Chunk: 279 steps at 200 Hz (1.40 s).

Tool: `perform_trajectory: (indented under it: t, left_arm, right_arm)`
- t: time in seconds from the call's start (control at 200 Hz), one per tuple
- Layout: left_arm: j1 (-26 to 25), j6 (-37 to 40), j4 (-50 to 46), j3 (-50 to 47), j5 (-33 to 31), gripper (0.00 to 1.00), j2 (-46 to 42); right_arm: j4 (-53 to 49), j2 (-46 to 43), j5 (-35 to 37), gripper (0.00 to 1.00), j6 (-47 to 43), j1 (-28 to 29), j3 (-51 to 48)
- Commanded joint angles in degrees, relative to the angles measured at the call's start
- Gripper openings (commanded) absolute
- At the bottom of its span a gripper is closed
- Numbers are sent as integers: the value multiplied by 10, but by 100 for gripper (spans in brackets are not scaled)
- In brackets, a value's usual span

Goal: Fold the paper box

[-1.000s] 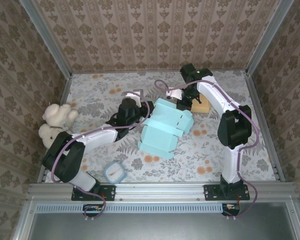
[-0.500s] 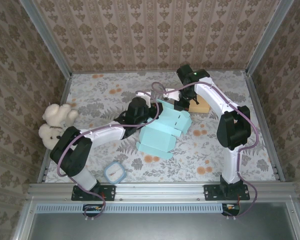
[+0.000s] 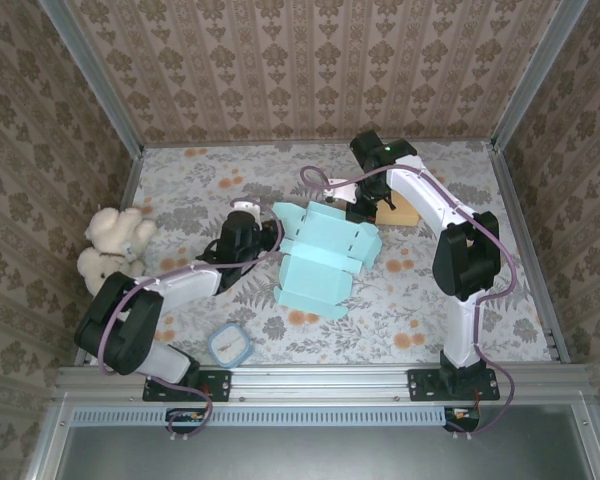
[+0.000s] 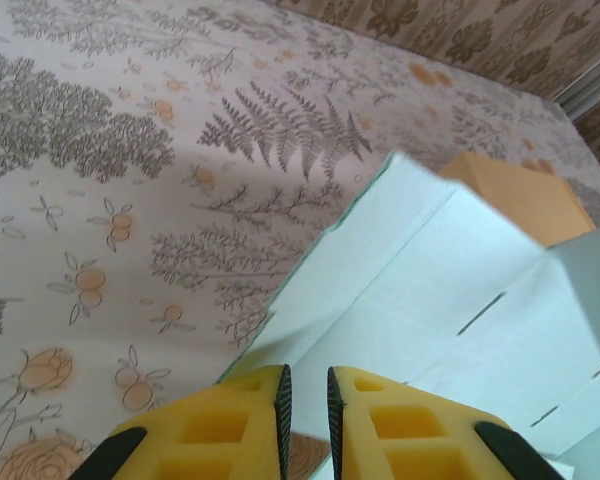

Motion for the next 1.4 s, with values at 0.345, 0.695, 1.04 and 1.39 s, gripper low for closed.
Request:
perform_trajectory:
  t: [0.345,0.695,1.04,1.39]
  left_arm:
    - [0,-40,33,-13,29,20,25]
    - [-57,-73,72,36,86,19,86]
    - [-57,-67,80,49,93,18,101]
    - [-61,17,54,-82,33,21,-136]
  right_arm:
    - [25,-43,6,0,9,1,-23]
    - [39,-45,6,0,26,-2,-24]
    - [54,-44,18,0,23,-2,-35]
    - [265,-127,94,0,5,30,-176]
